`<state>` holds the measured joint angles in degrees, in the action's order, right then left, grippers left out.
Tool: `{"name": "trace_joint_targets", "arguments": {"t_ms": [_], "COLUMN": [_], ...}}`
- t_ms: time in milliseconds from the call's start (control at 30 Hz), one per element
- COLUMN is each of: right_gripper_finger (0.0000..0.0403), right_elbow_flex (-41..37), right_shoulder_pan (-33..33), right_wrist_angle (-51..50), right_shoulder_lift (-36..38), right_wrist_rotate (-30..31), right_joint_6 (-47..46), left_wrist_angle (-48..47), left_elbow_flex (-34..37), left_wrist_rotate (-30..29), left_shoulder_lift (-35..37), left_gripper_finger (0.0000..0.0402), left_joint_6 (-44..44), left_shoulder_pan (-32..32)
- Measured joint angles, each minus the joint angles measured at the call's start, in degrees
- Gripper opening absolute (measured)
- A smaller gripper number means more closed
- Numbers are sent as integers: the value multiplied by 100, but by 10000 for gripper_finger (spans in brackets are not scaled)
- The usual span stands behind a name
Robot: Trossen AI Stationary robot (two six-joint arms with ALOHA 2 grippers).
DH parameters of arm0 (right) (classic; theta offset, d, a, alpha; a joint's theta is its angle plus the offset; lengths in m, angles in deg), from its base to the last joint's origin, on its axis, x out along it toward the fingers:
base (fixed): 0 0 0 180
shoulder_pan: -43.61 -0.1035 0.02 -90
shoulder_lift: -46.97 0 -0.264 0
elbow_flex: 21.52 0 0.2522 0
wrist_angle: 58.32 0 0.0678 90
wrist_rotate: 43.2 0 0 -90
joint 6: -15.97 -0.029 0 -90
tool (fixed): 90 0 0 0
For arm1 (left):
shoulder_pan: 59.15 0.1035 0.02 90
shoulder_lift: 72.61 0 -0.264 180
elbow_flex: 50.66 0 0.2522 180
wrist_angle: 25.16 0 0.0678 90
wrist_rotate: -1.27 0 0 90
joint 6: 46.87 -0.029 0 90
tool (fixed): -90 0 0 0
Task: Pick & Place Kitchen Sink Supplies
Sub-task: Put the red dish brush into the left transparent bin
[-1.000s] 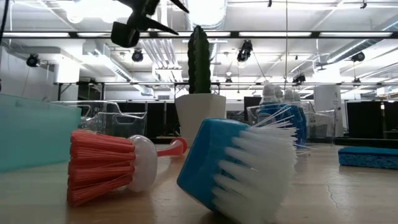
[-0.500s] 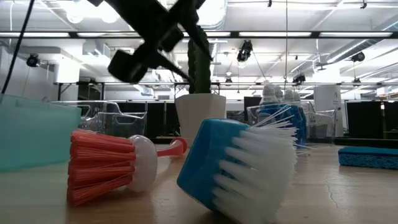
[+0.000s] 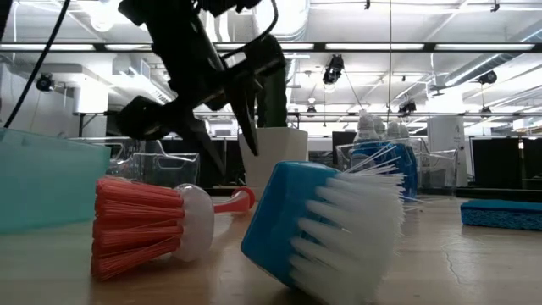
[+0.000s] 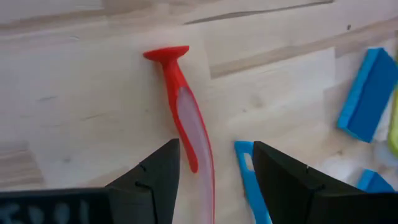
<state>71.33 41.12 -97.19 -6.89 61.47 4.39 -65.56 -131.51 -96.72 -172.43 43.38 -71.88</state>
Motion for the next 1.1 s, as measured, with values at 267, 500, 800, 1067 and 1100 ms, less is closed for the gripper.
{"name": "trace_joint_targets", "arguments": {"t_ms": [267,500,800,1067,1100], "right_gripper_finger": [8,8,8,8,8], "right_elbow_flex": [0,0,0,0,0], "right_shoulder_pan": [0,0,0,0,0], "right_wrist_angle": [-5,-4,1,-1,-1], "right_shoulder_lift": [-3,-33,-58,-72,-72], "right_wrist_rotate": [-17,-17,-15,-15,-15], "right_joint_6": [157,168,169,152,152], "left_wrist_angle": [31,102,158,211,223], "left_elbow_flex": [-17,-17,-24,-10,-13], "left_wrist_rotate": [53,151,408,415,407], "left_shoulder_lift": [-328,-570,-847,-782,-782], "left_gripper_finger": [192,192,190,119,104], "left_joint_6": [-68,-345,-687,-909,-942], "left_shoulder_pan": [141,207,321,330,337]}}
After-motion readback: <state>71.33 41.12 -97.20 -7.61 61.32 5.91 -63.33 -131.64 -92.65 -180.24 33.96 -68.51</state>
